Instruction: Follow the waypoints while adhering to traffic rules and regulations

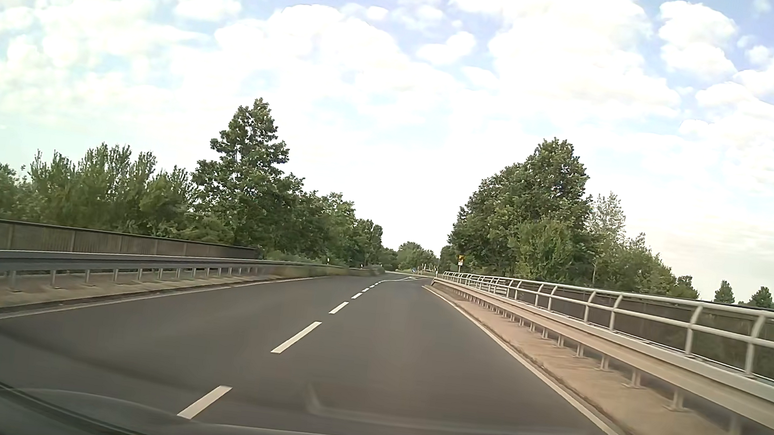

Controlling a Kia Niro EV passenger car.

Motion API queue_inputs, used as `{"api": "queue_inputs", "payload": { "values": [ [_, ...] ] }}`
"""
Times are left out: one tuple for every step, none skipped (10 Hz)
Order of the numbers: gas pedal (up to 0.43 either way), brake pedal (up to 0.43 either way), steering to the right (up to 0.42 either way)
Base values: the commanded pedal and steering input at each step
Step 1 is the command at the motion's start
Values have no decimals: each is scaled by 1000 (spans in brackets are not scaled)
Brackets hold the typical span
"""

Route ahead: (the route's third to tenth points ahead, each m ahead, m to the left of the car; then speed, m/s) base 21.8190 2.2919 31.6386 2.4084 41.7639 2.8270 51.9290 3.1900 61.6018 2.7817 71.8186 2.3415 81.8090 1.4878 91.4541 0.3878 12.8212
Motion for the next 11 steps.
{"api": "queue_inputs", "payload": {
  "values": [
    [0,30,-2],
    [0,30,-3],
    [0,30,-2],
    [0,30,-2],
    [0,30,-1],
    [0,30,-1],
    [0,30,0],
    [0,30,1],
    [0,30,1],
    [0,30,2],
    [0,30,3]
  ]
}}
